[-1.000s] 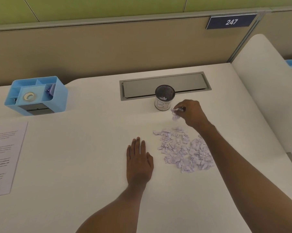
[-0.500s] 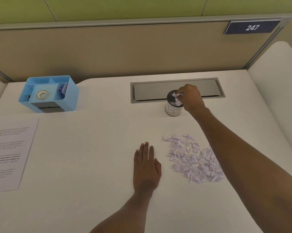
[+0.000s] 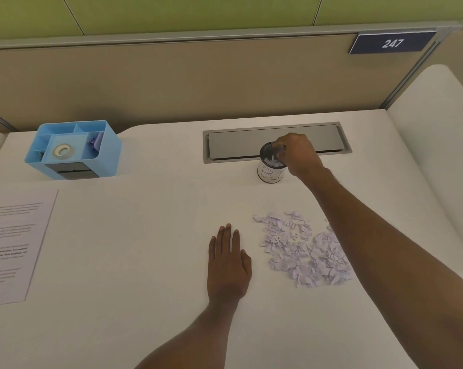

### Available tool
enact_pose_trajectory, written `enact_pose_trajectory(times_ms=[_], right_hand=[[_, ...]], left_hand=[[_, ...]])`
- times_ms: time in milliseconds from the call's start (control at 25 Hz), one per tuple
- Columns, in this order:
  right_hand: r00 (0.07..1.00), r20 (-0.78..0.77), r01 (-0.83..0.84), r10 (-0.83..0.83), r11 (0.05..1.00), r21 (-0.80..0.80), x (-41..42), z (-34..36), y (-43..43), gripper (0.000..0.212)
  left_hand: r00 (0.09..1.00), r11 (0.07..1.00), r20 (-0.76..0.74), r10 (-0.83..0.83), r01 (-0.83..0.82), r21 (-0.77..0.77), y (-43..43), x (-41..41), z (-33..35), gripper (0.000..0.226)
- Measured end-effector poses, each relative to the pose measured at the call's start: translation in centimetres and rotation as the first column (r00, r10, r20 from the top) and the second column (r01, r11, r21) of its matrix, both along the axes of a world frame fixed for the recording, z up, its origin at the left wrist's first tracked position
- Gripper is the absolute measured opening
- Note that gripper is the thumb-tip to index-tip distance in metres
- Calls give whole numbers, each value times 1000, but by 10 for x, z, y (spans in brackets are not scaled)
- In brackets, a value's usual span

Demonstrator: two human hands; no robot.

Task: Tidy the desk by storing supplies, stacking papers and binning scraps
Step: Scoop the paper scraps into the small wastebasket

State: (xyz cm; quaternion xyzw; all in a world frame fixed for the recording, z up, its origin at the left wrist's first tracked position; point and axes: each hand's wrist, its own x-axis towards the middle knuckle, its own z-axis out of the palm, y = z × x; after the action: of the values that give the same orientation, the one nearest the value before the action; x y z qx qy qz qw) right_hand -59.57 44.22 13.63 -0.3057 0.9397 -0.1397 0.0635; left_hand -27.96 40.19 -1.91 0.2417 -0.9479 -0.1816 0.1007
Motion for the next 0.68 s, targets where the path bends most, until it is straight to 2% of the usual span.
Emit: enact_pose_trajectory(times_ms=[160,240,320,440,680], right_hand=[[993,-41,95,-109,960,-262,12,4,17,24],[982,-22,172,-190,929,-329,28,-5,36,25],[966,37,256,-257,920,-298,48,-26,58,26],[933,134,353,-334,922,-160,80,-64,86,32],[951,178,265,-252,963,-52,122,-100,100,40]], left_hand=[[1000,1000,5,2,-2,3,0,0,-1,52],[1000,1000,7,7,-7,12,0,0,-1,53],[1000,1000,8,14,-14,25,0,-1,-2,53],[1000,1000,2,18,-18,26,0,-1,-2,53],[1000,1000,-3,12,-12,9,0,0,-1,53]])
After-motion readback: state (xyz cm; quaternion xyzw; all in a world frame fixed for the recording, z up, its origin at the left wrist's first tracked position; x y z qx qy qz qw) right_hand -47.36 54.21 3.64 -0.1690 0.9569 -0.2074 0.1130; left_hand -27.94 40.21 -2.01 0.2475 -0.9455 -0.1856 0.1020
